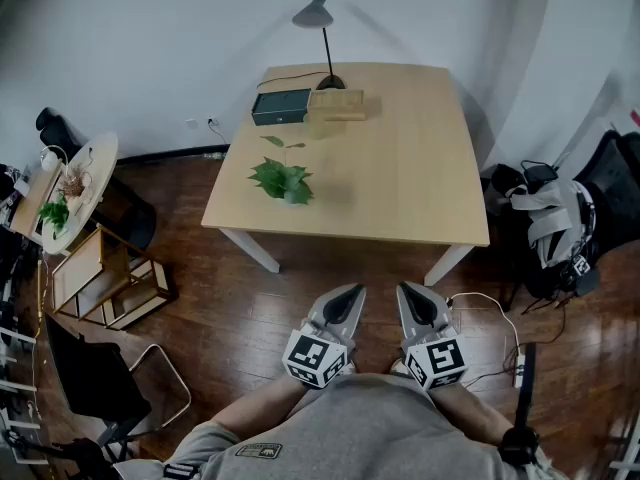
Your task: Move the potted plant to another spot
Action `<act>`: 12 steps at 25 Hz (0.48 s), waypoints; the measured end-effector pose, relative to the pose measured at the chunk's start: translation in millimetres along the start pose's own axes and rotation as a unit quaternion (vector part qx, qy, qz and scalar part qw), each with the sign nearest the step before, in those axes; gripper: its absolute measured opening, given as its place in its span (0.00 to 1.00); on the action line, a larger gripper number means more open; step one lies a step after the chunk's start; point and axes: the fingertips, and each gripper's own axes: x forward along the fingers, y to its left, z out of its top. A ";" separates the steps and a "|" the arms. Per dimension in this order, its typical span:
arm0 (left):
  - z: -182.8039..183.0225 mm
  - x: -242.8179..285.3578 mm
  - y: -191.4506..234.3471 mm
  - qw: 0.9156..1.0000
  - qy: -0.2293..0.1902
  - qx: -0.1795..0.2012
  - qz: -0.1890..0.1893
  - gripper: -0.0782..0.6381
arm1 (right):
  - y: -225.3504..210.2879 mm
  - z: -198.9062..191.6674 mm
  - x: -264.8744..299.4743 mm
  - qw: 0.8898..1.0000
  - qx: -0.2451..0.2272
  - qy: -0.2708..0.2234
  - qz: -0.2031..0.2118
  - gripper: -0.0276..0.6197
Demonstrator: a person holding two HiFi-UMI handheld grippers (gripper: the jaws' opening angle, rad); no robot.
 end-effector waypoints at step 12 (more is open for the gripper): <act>2.4 -5.4 46.0 1.000 -0.003 -0.011 0.017 0.10 | 17.0 -2.8 44.6 1.000 -0.008 0.020 0.013 0.05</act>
